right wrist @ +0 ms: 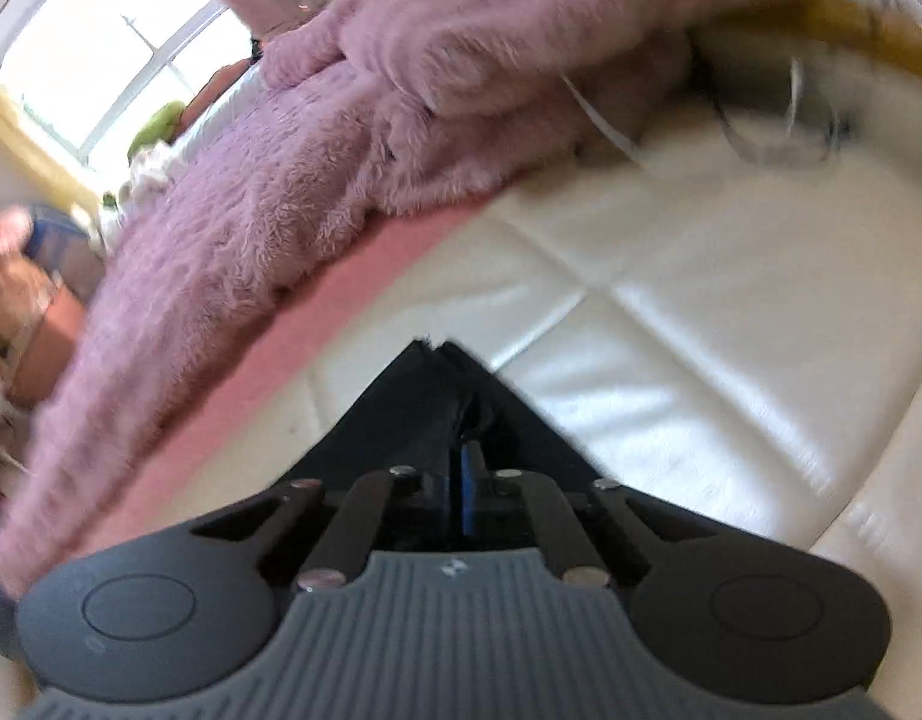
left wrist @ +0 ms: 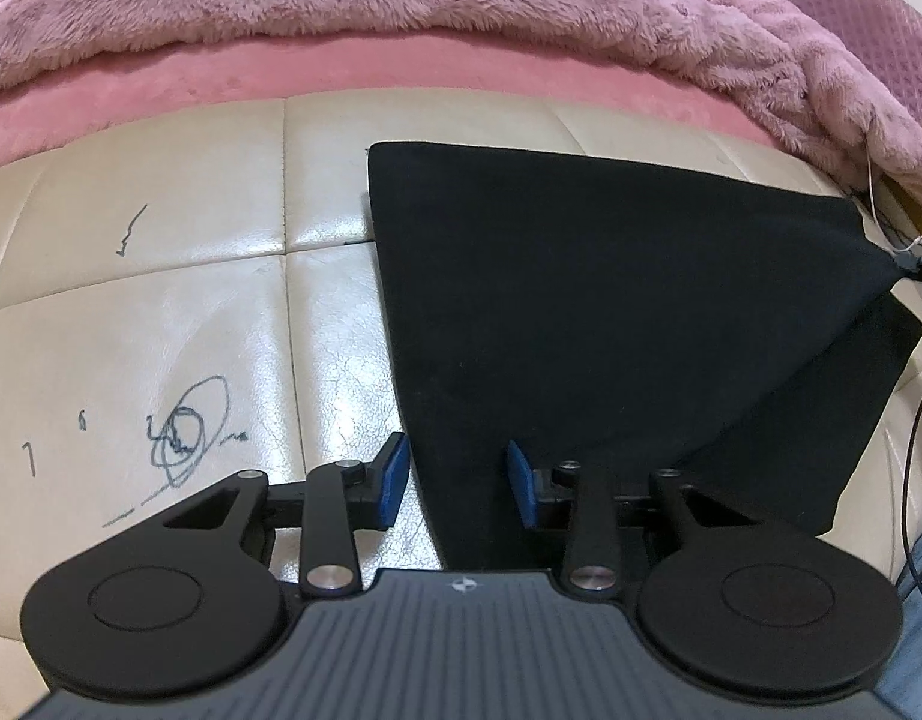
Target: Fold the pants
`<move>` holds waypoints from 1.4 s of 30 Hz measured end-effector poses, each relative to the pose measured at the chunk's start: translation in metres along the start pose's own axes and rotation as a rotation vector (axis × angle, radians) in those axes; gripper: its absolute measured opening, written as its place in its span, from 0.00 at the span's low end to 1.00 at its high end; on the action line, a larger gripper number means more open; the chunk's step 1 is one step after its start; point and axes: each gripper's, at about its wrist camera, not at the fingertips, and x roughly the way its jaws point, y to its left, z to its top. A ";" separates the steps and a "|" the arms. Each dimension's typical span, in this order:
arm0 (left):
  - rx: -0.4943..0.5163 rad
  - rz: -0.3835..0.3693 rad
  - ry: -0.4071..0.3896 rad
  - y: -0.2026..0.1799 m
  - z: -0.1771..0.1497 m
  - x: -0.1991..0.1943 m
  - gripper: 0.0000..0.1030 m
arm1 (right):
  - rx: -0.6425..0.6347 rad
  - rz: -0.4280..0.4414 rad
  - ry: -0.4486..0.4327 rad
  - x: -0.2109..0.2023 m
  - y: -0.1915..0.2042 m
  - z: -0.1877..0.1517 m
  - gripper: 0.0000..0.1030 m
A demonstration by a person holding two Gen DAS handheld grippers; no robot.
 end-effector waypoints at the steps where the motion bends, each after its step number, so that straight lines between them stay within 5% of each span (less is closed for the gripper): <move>1: 0.005 0.003 0.003 0.000 0.000 0.000 0.38 | -0.040 -0.044 0.013 0.004 0.002 -0.002 0.00; 5: 0.012 0.003 0.003 0.000 -0.001 0.000 0.38 | -0.196 -0.226 0.037 0.025 -0.001 -0.015 0.00; 10: 0.004 -0.018 -0.004 0.003 0.002 -0.004 0.39 | -0.147 -0.199 0.005 0.011 -0.012 -0.015 0.00; 16: -0.135 -0.076 -0.110 0.033 0.011 -0.017 0.50 | -0.311 -0.091 -0.073 -0.010 0.023 -0.020 0.02; 22: -0.306 -0.166 -0.116 0.062 0.028 0.004 0.50 | -0.469 -0.011 -0.045 0.010 0.067 -0.035 0.04; 27: -0.335 -0.210 -0.132 0.062 0.032 0.021 0.50 | -0.466 0.037 -0.032 0.025 0.083 -0.053 0.08; 30: -0.321 -0.215 -0.147 0.059 0.034 0.026 0.42 | -0.473 0.050 -0.026 0.029 0.086 -0.061 0.13; 35: -0.353 -0.202 -0.160 0.061 0.033 0.029 0.12 | -0.489 0.035 -0.022 0.031 0.083 -0.066 0.17; 42: -0.402 -0.117 -0.109 0.071 0.033 0.011 0.10 | -0.551 -0.023 0.027 0.038 0.087 -0.073 0.18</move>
